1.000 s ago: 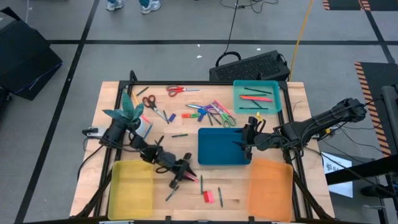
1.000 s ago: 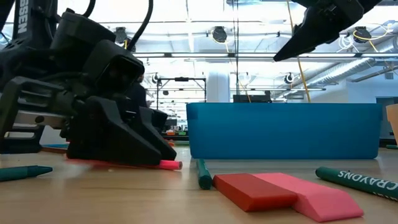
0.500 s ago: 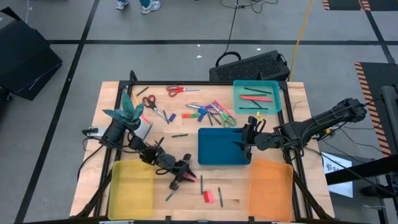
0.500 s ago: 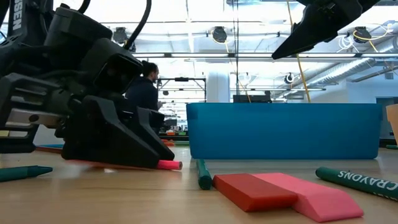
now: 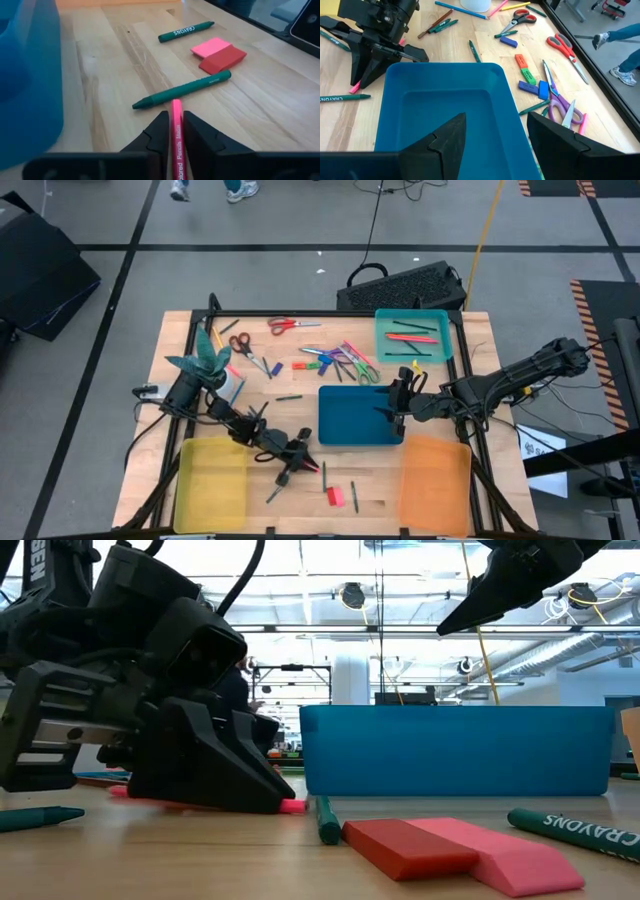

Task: Sort crayons/erasers/pens/pencils in bins
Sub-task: Put the pink pencil into the green bin

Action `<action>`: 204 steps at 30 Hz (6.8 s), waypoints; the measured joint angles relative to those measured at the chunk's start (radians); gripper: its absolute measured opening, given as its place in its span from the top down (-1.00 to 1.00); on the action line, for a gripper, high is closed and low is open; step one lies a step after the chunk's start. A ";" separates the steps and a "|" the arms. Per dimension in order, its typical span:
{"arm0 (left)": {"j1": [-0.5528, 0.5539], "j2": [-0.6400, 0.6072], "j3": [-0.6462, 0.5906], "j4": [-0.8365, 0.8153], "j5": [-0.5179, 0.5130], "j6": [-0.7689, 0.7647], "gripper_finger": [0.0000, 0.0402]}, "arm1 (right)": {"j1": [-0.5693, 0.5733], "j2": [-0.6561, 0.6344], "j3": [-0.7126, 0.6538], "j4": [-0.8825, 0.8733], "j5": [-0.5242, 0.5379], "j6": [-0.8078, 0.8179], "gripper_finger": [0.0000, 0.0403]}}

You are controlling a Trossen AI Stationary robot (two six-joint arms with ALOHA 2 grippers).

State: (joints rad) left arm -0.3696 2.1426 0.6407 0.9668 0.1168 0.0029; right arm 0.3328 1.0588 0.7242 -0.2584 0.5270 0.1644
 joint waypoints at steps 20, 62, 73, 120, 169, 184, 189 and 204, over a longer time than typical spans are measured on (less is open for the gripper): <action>-0.007 -0.137 0.006 -0.257 -0.060 0.040 0.92 | 0.000 0.000 0.000 0.005 -0.001 -0.021 -0.01; 0.046 -0.586 0.197 -0.492 -0.348 -0.215 0.93 | 0.122 0.000 0.000 0.060 -0.055 -0.012 -0.01; 0.074 -0.586 0.198 -0.136 -0.331 -0.230 0.91 | 0.190 0.000 0.000 0.060 -0.025 0.024 -0.01; 0.128 -0.428 0.446 0.089 -0.224 0.066 0.90 | 0.056 0.371 0.061 1.304 -0.111 -0.291 0.00; 0.143 -0.625 0.446 -0.248 -0.245 0.177 -0.32 | 0.020 0.279 0.060 1.124 -0.055 -0.392 0.94; 0.006 -0.992 0.446 -1.216 -0.584 -0.152 -0.32 | -0.251 0.098 0.401 -0.229 0.121 -0.255 0.94; -0.002 -0.969 0.446 -1.285 -0.593 -0.205 -0.24 | -0.510 0.215 0.560 -0.590 -0.016 -0.297 0.94; 0.004 -0.872 0.445 -1.341 -0.622 -0.249 -0.21 | -1.071 0.631 0.582 -0.722 -0.137 -0.629 0.95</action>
State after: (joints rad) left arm -0.3657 1.2703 1.0855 -0.3743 -0.5048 -0.2457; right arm -0.7383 1.6899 1.3064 -0.9800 0.3901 -0.4643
